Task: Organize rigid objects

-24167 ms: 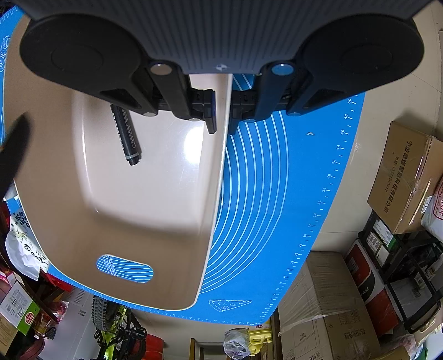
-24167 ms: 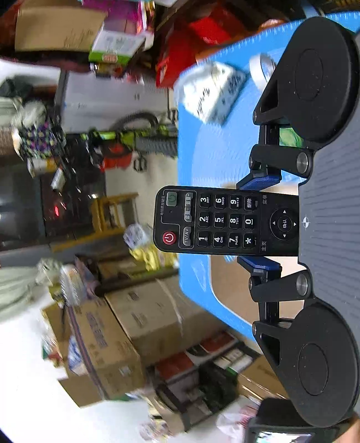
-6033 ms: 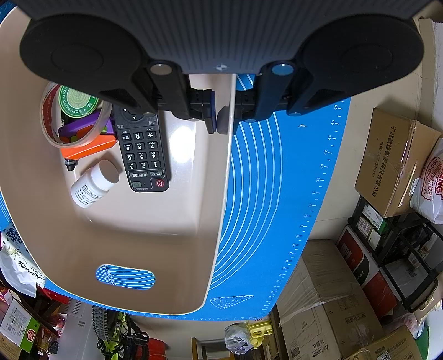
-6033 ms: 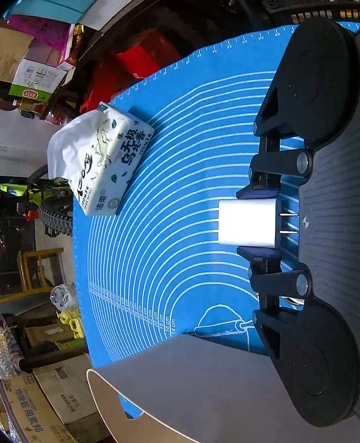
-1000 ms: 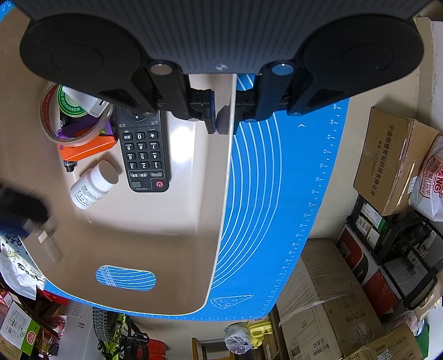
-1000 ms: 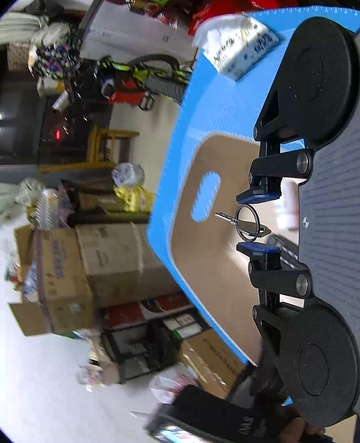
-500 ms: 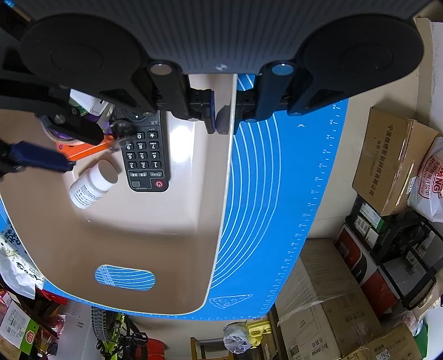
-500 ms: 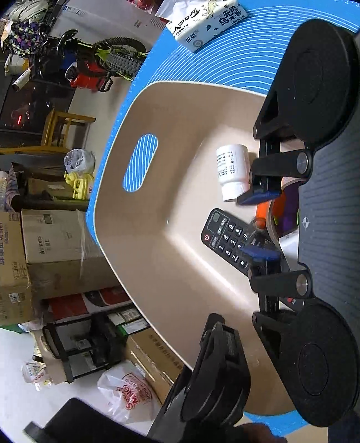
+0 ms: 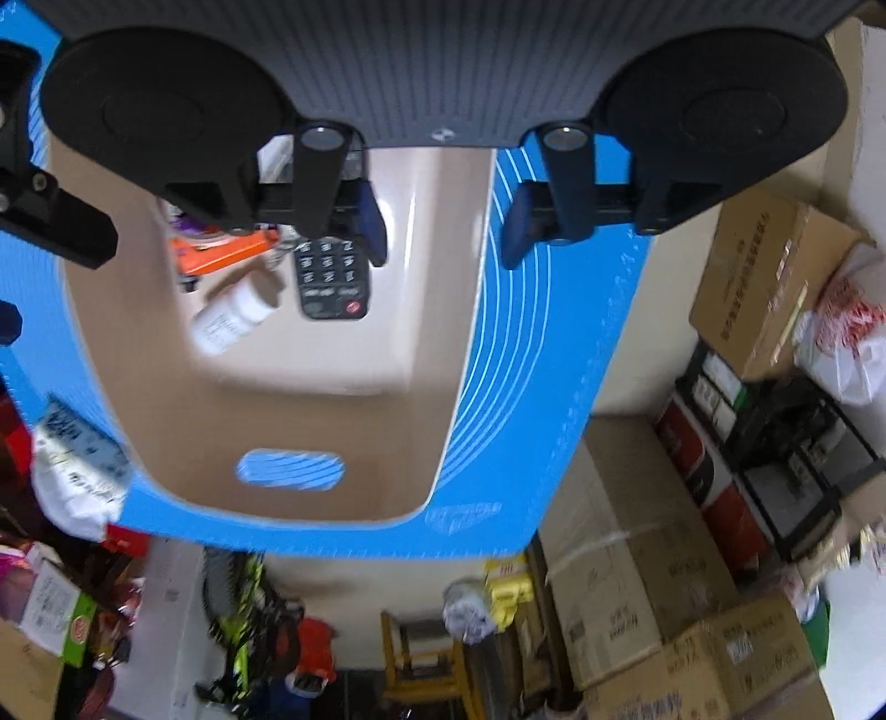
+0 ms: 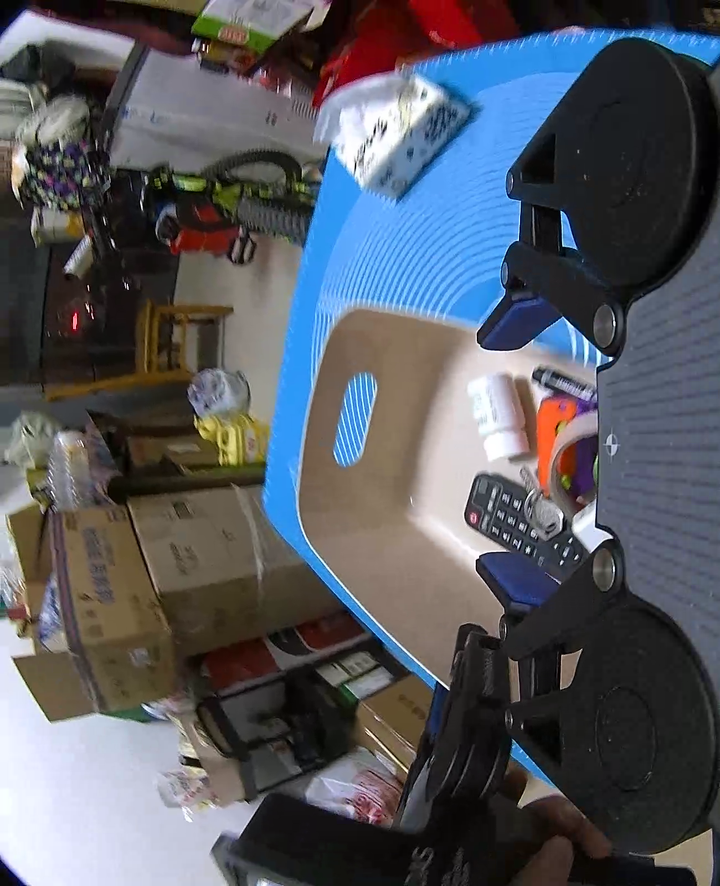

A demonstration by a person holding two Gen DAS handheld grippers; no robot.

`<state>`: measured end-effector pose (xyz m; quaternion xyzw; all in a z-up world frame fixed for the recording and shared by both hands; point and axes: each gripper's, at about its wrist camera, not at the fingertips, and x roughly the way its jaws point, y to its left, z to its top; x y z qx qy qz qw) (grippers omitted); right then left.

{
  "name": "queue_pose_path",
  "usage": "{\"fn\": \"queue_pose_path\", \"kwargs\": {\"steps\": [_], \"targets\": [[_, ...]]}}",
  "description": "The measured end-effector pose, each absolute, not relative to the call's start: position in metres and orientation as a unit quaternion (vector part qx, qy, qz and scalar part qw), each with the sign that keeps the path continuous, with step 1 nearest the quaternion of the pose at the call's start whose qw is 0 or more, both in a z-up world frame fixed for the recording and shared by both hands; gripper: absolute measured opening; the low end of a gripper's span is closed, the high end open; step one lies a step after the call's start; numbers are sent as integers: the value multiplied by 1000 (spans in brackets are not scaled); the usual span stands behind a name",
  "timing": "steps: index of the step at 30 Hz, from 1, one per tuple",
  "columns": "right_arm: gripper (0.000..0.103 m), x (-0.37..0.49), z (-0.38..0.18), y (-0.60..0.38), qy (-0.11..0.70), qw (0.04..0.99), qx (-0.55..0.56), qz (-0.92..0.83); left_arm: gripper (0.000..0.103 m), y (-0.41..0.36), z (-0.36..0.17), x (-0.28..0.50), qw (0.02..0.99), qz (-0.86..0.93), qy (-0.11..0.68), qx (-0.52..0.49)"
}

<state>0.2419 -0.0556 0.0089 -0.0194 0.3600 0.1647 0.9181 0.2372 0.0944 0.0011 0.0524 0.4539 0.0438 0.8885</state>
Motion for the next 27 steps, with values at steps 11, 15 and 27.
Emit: {"fn": "queue_pose_path", "kwargs": {"steps": [11,15,27], "targets": [[94,170,50,-99,329,934,19,137,65,59,47,166,910,32,407,64],[94,141,61,-112,323,937,27,133,65,52,57,137,915,31,398,53],[96,61,65,-138,310,944,23,110,65,33,62,66,924,17,380,42]]}}
